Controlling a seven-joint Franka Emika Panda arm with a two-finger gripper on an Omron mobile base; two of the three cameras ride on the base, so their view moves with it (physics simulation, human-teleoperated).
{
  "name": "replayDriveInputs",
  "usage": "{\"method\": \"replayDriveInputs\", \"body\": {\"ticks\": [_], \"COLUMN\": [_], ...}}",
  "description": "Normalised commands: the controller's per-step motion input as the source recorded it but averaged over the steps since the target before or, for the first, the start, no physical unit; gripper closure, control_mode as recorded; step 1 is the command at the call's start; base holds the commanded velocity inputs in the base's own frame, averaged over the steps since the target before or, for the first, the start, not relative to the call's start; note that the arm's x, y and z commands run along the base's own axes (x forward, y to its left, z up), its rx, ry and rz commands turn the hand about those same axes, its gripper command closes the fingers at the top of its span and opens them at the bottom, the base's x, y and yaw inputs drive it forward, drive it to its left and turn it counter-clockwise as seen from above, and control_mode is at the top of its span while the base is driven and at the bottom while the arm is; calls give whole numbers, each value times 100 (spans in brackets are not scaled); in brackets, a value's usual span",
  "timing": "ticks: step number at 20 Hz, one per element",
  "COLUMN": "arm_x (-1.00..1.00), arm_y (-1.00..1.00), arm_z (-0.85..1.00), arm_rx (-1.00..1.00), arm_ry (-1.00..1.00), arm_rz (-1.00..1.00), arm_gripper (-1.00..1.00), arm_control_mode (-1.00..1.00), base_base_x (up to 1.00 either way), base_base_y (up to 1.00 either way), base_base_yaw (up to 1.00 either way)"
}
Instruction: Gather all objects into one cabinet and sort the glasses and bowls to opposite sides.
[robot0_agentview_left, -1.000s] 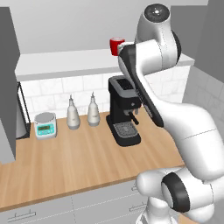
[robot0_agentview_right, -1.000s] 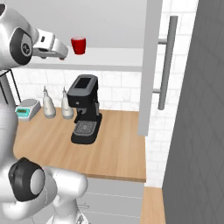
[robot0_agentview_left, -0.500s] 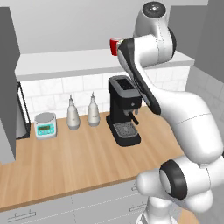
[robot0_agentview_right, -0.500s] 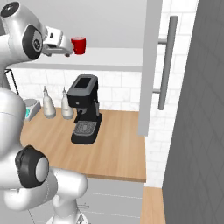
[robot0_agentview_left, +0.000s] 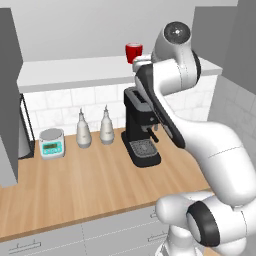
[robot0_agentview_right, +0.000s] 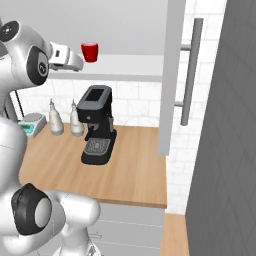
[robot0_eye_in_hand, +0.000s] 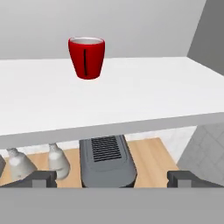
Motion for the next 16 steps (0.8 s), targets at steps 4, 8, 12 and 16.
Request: {"method": "replayDriveInputs", "body": {"ticks": [4, 8, 12, 16], "arm_x": [42, 40, 49, 39], "arm_y": [-2, -5, 0, 2], "arm_z": [-11, 11, 0, 0], "arm_rx": [0, 6, 0, 0], "arm_ry": [-5, 2, -4, 0], "arm_rz": [0, 0, 0, 0], "arm_gripper": [-100, -100, -100, -100], "arm_control_mode": [-100, -100, -100, -100], "base_base_x": [0, 0, 0, 0], "base_base_y": [0, 0, 0, 0], "base_base_yaw": [0, 0, 0, 0]}}
